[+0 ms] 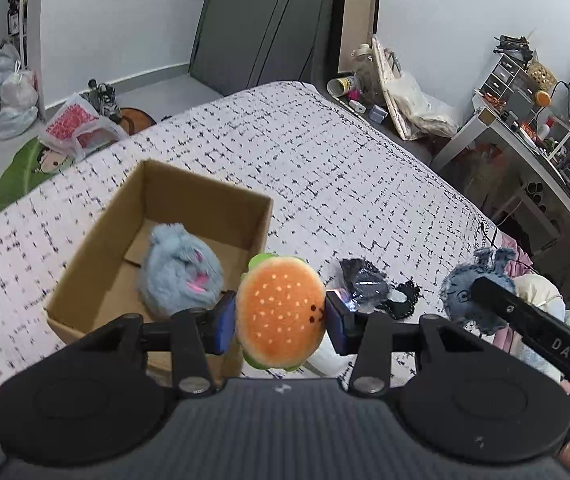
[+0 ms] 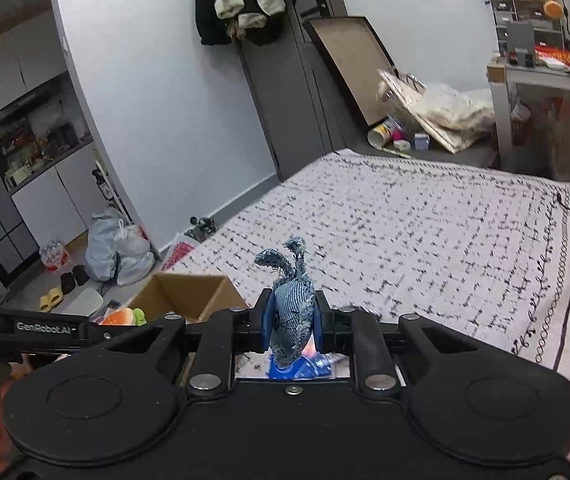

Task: Organize soft objects
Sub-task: 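Carry the burger plush with the left gripper and the denim plush with the right gripper to the box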

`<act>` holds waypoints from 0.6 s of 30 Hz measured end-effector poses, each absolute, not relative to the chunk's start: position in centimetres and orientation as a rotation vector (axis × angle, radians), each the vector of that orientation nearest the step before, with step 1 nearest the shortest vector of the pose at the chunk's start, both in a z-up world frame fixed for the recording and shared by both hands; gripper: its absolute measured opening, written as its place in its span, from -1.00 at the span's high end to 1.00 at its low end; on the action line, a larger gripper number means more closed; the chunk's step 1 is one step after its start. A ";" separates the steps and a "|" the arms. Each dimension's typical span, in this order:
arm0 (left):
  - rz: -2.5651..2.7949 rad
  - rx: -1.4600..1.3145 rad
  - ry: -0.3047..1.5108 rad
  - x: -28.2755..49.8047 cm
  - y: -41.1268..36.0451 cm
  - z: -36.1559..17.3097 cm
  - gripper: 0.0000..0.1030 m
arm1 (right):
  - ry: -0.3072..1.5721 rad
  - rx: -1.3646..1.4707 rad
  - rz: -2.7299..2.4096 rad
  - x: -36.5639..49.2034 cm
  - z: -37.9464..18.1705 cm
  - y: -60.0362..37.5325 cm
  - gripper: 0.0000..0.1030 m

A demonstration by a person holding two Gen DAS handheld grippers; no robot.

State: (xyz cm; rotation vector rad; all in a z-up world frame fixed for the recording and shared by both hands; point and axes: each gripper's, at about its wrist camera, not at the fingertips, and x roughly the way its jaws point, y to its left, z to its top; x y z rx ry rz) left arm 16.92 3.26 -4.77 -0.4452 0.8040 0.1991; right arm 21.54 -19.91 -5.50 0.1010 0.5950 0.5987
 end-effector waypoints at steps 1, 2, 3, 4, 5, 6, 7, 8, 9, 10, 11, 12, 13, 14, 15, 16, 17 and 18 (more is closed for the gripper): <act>0.197 -0.443 0.803 16.9 3.5 -4.7 0.13 | 0.590 0.103 0.601 21.4 -5.4 -19.7 0.63; 0.190 -0.445 0.799 16.9 3.7 -4.5 0.13 | 0.586 0.106 0.603 21.4 -5.3 -19.5 0.63; 0.185 -0.447 0.795 16.9 3.9 -4.4 0.13 | 0.581 0.108 0.604 21.4 -5.2 -19.2 0.63; 0.182 -0.447 0.790 16.9 4.1 -4.2 0.13 | 0.578 0.108 0.604 21.3 -5.1 -19.0 0.63; 0.183 -0.444 0.786 16.9 4.3 -4.1 0.13 | 0.576 0.110 0.605 21.3 -5.1 -18.8 0.63; 0.184 -0.443 0.782 16.9 4.5 -4.0 0.13 | 0.576 0.114 0.607 21.3 -5.1 -18.6 0.63; 0.183 -0.442 0.777 16.9 4.8 -3.8 0.13 | 0.577 0.119 0.610 21.3 -5.1 -18.4 0.63; 0.183 -0.442 0.773 17.0 5.1 -3.7 0.13 | 0.578 0.121 0.611 21.4 -5.1 -18.2 0.63; 0.182 -0.443 0.770 16.9 5.4 -3.6 0.13 | 0.578 0.121 0.610 21.5 -5.1 -17.9 0.63; 0.181 -0.445 0.769 17.0 5.8 -3.5 0.13 | 0.578 0.119 0.611 21.5 -5.1 -17.7 0.63; 0.181 -0.446 0.768 17.1 6.0 -3.5 0.13 | 0.578 0.118 0.610 21.5 -5.1 -17.4 0.62; 0.180 -0.445 0.766 17.1 6.3 -3.4 0.13 | 0.577 0.120 0.610 21.4 -5.0 -17.2 0.62; 0.178 -0.443 0.764 17.2 6.6 -3.3 0.13 | 0.574 0.124 0.612 21.3 -5.0 -17.0 0.62; 0.173 -0.441 0.761 17.3 7.0 -3.3 0.13 | 0.572 0.127 0.615 21.3 -5.0 -16.7 0.62; 0.171 -0.441 0.757 17.4 7.3 -3.2 0.13 | 0.571 0.127 0.619 21.3 -4.9 -16.4 0.63; 0.172 -0.436 0.752 17.5 7.7 -3.1 0.13 | 0.570 0.127 0.623 21.2 -4.9 -16.0 0.63; 0.173 -0.430 0.746 17.6 8.0 -3.0 0.13 | 0.567 0.125 0.629 21.2 -4.9 -15.6 0.63; 0.175 -0.422 0.741 17.7 8.4 -2.9 0.13 | 0.566 0.123 0.633 21.2 -4.9 -15.3 0.63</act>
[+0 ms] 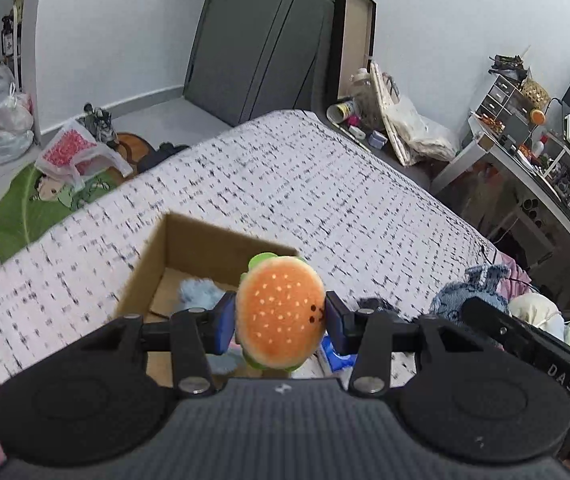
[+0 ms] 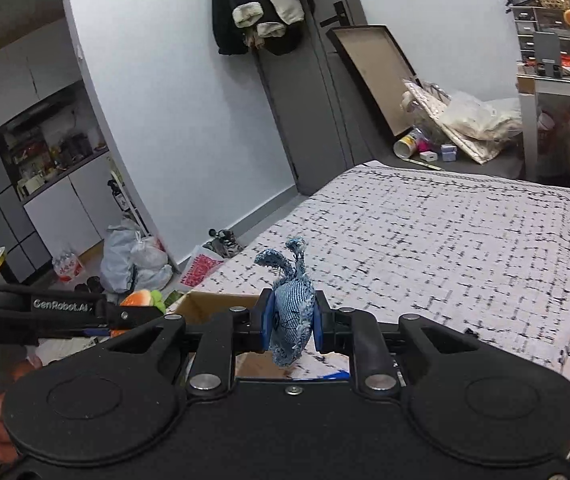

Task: Organize soft objects
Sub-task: 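Carry the burger plush with the left gripper and the denim plush with the right gripper to the box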

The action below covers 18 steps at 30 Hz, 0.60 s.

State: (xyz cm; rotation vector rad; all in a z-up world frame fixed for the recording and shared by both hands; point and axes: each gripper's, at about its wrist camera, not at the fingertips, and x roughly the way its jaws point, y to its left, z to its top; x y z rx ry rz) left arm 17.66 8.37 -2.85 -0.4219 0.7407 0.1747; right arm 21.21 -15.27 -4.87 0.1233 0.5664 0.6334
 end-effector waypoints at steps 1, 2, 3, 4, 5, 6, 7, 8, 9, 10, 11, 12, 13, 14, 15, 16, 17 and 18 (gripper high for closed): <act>0.177 -0.420 0.736 17.7 8.8 -2.8 0.13 | 0.566 0.122 0.637 21.3 -4.9 -14.9 0.63; 0.176 -0.423 0.734 17.8 9.2 -2.7 0.13 | 0.565 0.123 0.639 21.3 -4.9 -14.6 0.63; 0.175 -0.428 0.734 17.8 9.7 -2.8 0.13 | 0.567 0.125 0.642 21.3 -5.0 -14.2 0.63; 0.177 -0.435 0.734 17.9 10.2 -2.8 0.13 | 0.566 0.126 0.646 21.3 -5.1 -14.0 0.63; 0.181 -0.439 0.733 17.9 10.6 -2.9 0.13 | 0.566 0.126 0.650 21.3 -5.2 -13.6 0.62; 0.185 -0.442 0.730 18.0 11.1 -2.9 0.13 | 0.563 0.125 0.651 21.2 -5.2 -13.2 0.62; 0.188 -0.445 0.729 18.0 11.5 -3.0 0.13 | 0.562 0.123 0.653 21.3 -5.3 -12.9 0.63; 0.191 -0.452 0.728 18.0 11.9 -3.1 0.13 | 0.563 0.120 0.654 21.3 -5.3 -12.5 0.63; 0.192 -0.460 0.729 18.1 12.4 -3.3 0.13 | 0.565 0.118 0.656 21.3 -5.4 -12.1 0.63; 0.192 -0.468 0.731 18.3 12.9 -3.4 0.13 | 0.568 0.117 0.658 21.4 -5.5 -11.8 0.63; 0.191 -0.474 0.733 18.4 13.3 -3.7 0.13 | 0.572 0.115 0.658 21.5 -5.6 -11.4 0.62; 0.188 -0.480 0.737 18.6 13.6 -3.9 0.13 | 0.577 0.110 0.656 21.6 -5.7 -11.0 0.62; 0.186 -0.486 0.740 18.8 14.0 -4.1 0.13 | 0.580 0.106 0.654 21.6 -5.9 -10.7 0.62; 0.183 -0.491 0.743 19.0 14.4 -4.3 0.13 | 0.585 0.103 0.653 21.7 -6.0 -10.2 0.62; 0.180 -0.494 0.746 19.3 14.7 -4.6 0.13 | 0.589 0.101 0.652 21.7 -6.2 -9.9 0.62; 0.177 -0.499 0.750 19.5 15.0 -4.8 0.13 | 0.593 0.098 0.651 21.8 -6.4 -9.5 0.62; 0.175 -0.503 0.752 19.6 15.2 -5.1 0.13 | 0.596 0.093 0.648 21.9 -6.5 -9.1 0.62; 0.171 -0.508 0.757 19.8 15.4 -5.4 0.13 | 0.599 0.089 0.644 21.9 -6.7 -8.7 0.62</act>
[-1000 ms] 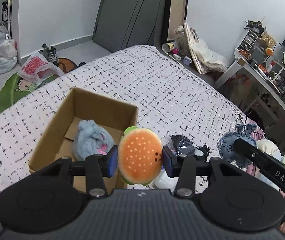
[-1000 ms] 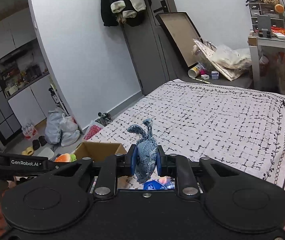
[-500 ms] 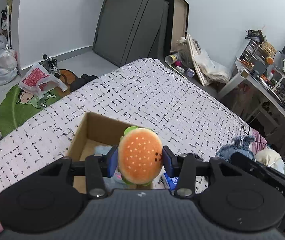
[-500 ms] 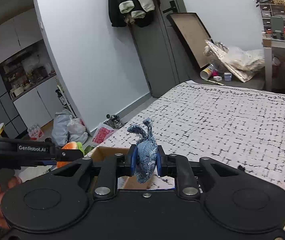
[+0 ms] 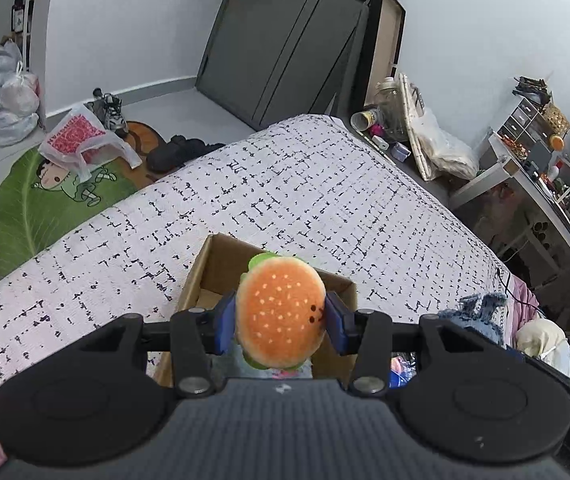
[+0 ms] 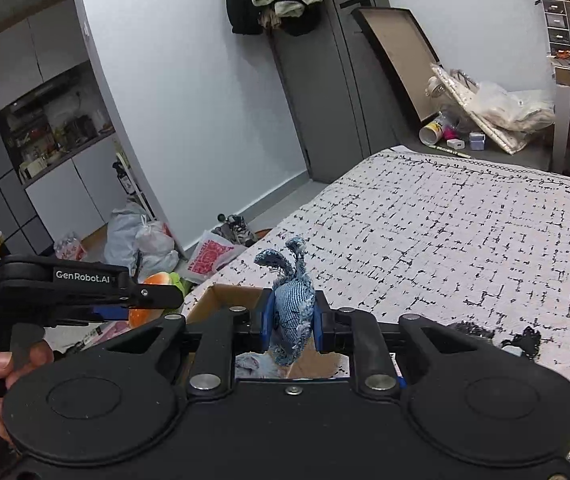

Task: Organize soft objects
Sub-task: 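Carry the burger plush with the left gripper and the denim plush with the right gripper to the box, then open both grippers to drop the plushes into the box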

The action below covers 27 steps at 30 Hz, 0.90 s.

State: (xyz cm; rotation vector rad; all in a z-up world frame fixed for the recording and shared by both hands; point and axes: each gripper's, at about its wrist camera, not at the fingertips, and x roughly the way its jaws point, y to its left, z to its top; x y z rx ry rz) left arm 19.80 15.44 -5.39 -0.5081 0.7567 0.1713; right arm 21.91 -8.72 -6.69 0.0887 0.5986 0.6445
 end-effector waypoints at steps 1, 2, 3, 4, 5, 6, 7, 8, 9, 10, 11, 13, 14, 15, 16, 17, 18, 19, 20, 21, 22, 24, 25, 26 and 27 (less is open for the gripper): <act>0.167 -0.513 0.763 20.1 15.7 -5.7 0.13 | 0.600 0.086 0.642 22.0 -6.9 -8.3 0.62; 0.163 -0.518 0.768 20.3 16.0 -6.0 0.13 | 0.602 0.084 0.640 22.1 -7.0 -8.1 0.62; 0.158 -0.524 0.773 20.7 16.2 -6.3 0.13 | 0.604 0.082 0.637 22.2 -7.1 -7.8 0.62; 0.153 -0.529 0.778 21.0 16.4 -6.6 0.13 | 0.605 0.081 0.635 22.4 -7.2 -7.5 0.62; 0.150 -0.531 0.782 21.2 16.5 -6.9 0.13 | 0.607 0.080 0.632 22.5 -7.4 -7.3 0.62; 0.149 -0.530 0.786 21.5 16.7 -7.2 0.13 | 0.608 0.080 0.630 22.6 -7.6 -7.1 0.62; 0.148 -0.530 0.789 21.8 16.8 -7.5 0.13 | 0.609 0.080 0.628 22.7 -7.7 -6.8 0.62; 0.145 -0.535 0.793 22.2 17.0 -7.7 0.13 | 0.612 0.077 0.627 22.9 -7.9 -6.5 0.62; 0.141 -0.540 0.796 22.4 17.2 -7.9 0.12 | 0.613 0.071 0.628 23.0 -8.1 -6.2 0.62; 0.138 -0.544 0.801 22.7 17.3 -8.2 0.12 | 0.611 0.063 0.630 23.0 -8.2 -5.9 0.62; 0.137 -0.546 0.806 23.1 17.5 -8.5 0.12 | 0.608 0.055 0.630 23.1 -8.4 -5.6 0.62; 0.134 -0.546 0.817 23.6 17.7 -9.1 0.12 | 0.611 0.045 0.628 23.3 -8.6 -5.0 0.62; 0.130 -0.545 0.822 23.9 17.8 -9.3 0.12 | 0.617 0.042 0.626 23.5 -8.8 -4.8 0.62; 0.127 -0.541 0.826 24.2 17.9 -9.5 0.11 | 0.621 0.040 0.624 23.6 -8.9 -4.6 0.62; 0.127 -0.535 0.827 24.3 17.9 -9.6 0.11 | 0.624 0.040 0.622 23.9 -9.1 -4.5 0.62; 0.131 -0.529 0.828 24.5 17.9 -9.7 0.11 | 0.625 0.042 0.621 24.0 -9.2 -4.4 0.62; 0.129 -0.525 0.832 24.6 17.9 -9.8 0.11 | 0.625 0.045 0.620 24.2 -9.3 -4.3 0.62; 0.119 -0.523 0.836 24.8 17.9 -9.9 0.10 | 0.625 0.047 0.620 24.4 -9.4 -4.2 0.62; 0.110 -0.522 0.840 25.0 17.9 -9.9 0.07 | 0.625 0.048 0.621 24.5 -9.5 -4.1 0.62; 0.107 -0.521 0.843 25.1 17.9 -9.9 0.06 | 0.626 0.051 0.623 24.7 -9.5 -3.9 0.62; 0.109 -0.518 0.846 25.2 18.0 -9.9 0.05 | 0.626 0.056 0.625 24.8 -9.6 -3.8 0.60; 0.119 -0.508 0.855 25.4 18.2 -9.8 -0.02 | 0.626 0.066 0.630 25.1 -9.7 -3.5 0.52; 0.123 -0.503 0.862 25.5 18.3 -9.7 -0.14 | 0.626 0.070 0.639 25.1 -9.8 -3.4 0.51; 0.126 -0.499 0.867 25.5 18.3 -9.6 -0.21 | 0.626 0.071 0.660 25.1 -9.7 -3.2 0.51; 0.130 -0.497 0.869 25.5 18.4 -9.5 -0.33 | 0.625 0.069 0.667 25.0 -9.8 -3.0 0.47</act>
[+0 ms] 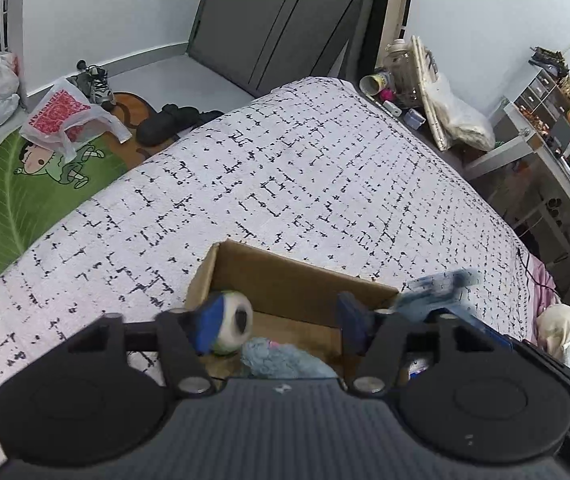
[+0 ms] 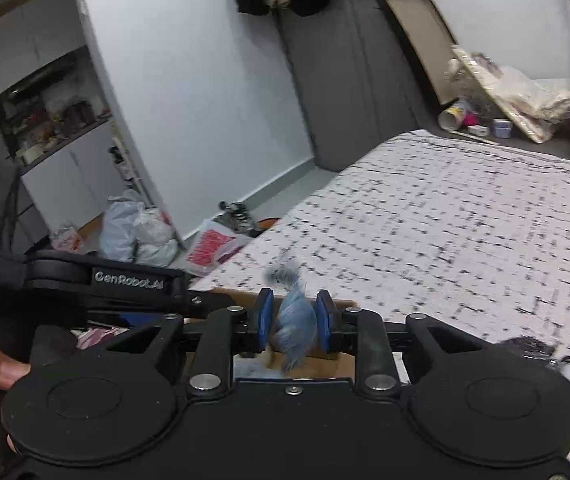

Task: Organize soft objects
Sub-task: 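Open both grippers to drop the plushes into the box, then move both grippers back over the bed toward the remaining items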

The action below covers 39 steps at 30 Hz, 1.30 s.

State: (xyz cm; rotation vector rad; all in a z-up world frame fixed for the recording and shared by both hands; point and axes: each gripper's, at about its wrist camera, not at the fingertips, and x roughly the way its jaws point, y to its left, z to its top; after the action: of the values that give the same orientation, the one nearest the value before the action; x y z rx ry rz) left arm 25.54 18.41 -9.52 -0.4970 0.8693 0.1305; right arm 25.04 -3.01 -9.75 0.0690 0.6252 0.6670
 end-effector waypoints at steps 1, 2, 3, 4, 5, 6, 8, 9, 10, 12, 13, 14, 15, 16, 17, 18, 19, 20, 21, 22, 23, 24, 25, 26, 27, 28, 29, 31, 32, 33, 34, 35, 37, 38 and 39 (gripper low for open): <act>0.134 -0.494 0.867 25.5 18.4 -9.4 -0.43 | 0.628 0.068 0.665 25.0 -9.8 -2.9 0.42; 0.136 -0.489 0.863 25.4 18.4 -9.3 -0.48 | 0.635 0.069 0.662 25.1 -9.9 -2.9 0.30; 0.137 -0.485 0.861 25.4 18.4 -9.2 -0.54 | 0.647 0.071 0.657 25.2 -9.9 -2.9 0.14; 0.140 -0.481 0.863 25.3 18.3 -9.2 -0.56 | 0.652 0.074 0.650 25.2 -10.0 -3.0 0.08; 0.141 -0.481 0.868 25.3 18.3 -9.1 -0.57 | 0.655 0.076 0.640 25.1 -9.9 -3.2 0.02; 0.140 -0.484 0.873 25.2 18.3 -9.1 -0.60 | 0.658 0.080 0.633 25.1 -9.8 -3.5 0.01; 0.140 -0.492 0.882 25.0 18.2 -9.0 -0.65 | 0.674 0.097 0.628 25.2 -9.5 -4.0 -0.04; 0.141 -0.491 0.885 24.9 18.2 -8.9 -0.68 | 0.689 0.111 0.624 25.3 -9.3 -4.3 -0.14; 0.141 -0.488 0.884 24.6 18.1 -8.6 -0.70 | 0.703 0.127 0.620 25.4 -9.1 -4.6 -0.22; 0.145 -0.472 0.878 24.2 17.8 -8.0 -0.73 | 0.721 0.150 0.618 25.3 -8.8 -5.2 -0.54; 0.151 -0.465 0.877 24.0 17.7 -7.8 -0.75 | 0.726 0.157 0.614 25.2 -8.6 -5.4 -0.60; 0.154 -0.463 0.875 23.8 17.6 -7.5 -0.75 | 0.730 0.158 0.606 25.1 -8.3 -5.7 -0.65; 0.153 -0.464 0.871 23.6 17.7 -7.2 -0.76 | 0.734 0.152 0.601 25.1 -8.1 -5.8 -0.66; 0.154 -0.462 0.868 23.3 17.6 -6.9 -0.77 | 0.741 0.143 0.593 24.9 -7.9 -5.9 -0.67; 0.158 -0.458 0.866 23.2 17.6 -6.7 -0.78 | 0.747 0.140 0.587 24.8 -7.7 -6.2 -0.68; 0.164 -0.453 0.863 23.0 17.5 -6.4 -0.83 | 0.753 0.144 0.581 24.7 -7.5 -6.4 -0.70; 0.168 -0.453 0.860 22.9 17.4 -6.2 -0.90 | 0.759 0.151 0.576 24.7 -7.5 -6.8 -0.72; 0.171 -0.455 0.858 22.7 17.4 -6.0 -0.91 | 0.767 0.162 0.569 24.6 -7.3 -7.2 -0.77; 0.177 -0.459 0.856 22.5 17.4 -5.8 -0.94 | 0.771 0.171 0.560 24.6 -7.1 -7.6 -0.78; 0.180 -0.461 0.855 22.4 17.3 -5.7 -0.95 | 0.771 0.172 0.556 24.5 -6.9 -7.9 -0.78; 0.180 -0.461 0.850 22.2 17.2 -5.5 -0.96 | 0.768 0.167 0.554 24.3 -6.6 -8.2 -0.78; 0.182 -0.458 0.846 22.0 17.0 -5.4 -0.98 | 0.765 0.160 0.555 24.2 -6.4 -8.5 -0.78; 0.187 -0.452 0.839 21.8 16.8 -5.2 -0.99 | 0.763 0.154 0.557 24.1 -6.3 -8.6 -0.79; 0.189 -0.449 0.831 21.6 16.7 -5.0 -0.99 | 0.762 0.148 0.557 23.9 -6.1 -8.7 -0.83; 0.189 -0.447 0.824 21.5 16.4 -4.8 -0.99 | 0.764 0.141 0.557 23.7 -6.0 -8.9 -0.86; 0.189 -0.444 0.818 21.3 16.2 -4.6 -0.99 | 0.763 0.134 0.557 23.6 -5.9 -9.1 -0.86; 0.190 -0.437 0.812 21.1 15.9 -4.4 -0.99 | 0.761 0.127 0.557 23.4 -5.9 -9.2 -0.86; 0.190 -0.415 0.803 20.8 15.3 -3.9 -0.99 | 0.762 0.116 0.559 23.2 -5.7 -9.5 -0.87; 0.191 -0.406 0.795 20.6 15.0 -3.7 -0.99 | 0.763 0.114 0.560 23.2 -5.6 -9.7 -0.88; 0.192 -0.401 0.785 20.5 14.7 -3.4 -1.00 | 0.763 0.114 0.558 23.1 -5.4 -10.0 -0.90; 0.192 -0.397 0.777 20.3 14.4 -3.1 -0.99 | 0.762 0.115 0.559 23.0 -5.3 -10.3 -0.92; 0.191 -0.393 0.768 20.2 14.1 -2.9 -1.00 | 0.759 0.114 0.562 22.9 -5.1 -10.5 -0.95; 0.186 -0.379 0.765 19.9 13.4 -2.5 -0.99 | 0.747 0.110 0.567 22.7 -4.8 -11.1 -0.99; 0.185 -0.368 0.769 19.9 13.0 -2.4 -0.99 | 0.742 0.107 0.569 22.6 -4.6 -11.4 -0.99; 0.189 -0.356 0.776 19.8 12.6 -2.2 -1.00 | 0.739 0.105 0.572 22.5 -4.4 -11.6 -0.99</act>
State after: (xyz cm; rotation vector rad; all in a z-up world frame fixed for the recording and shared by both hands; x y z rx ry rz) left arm 19.83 12.59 -2.22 -0.3565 0.7758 0.1887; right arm 22.51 -11.65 -4.42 0.1053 0.7387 0.5715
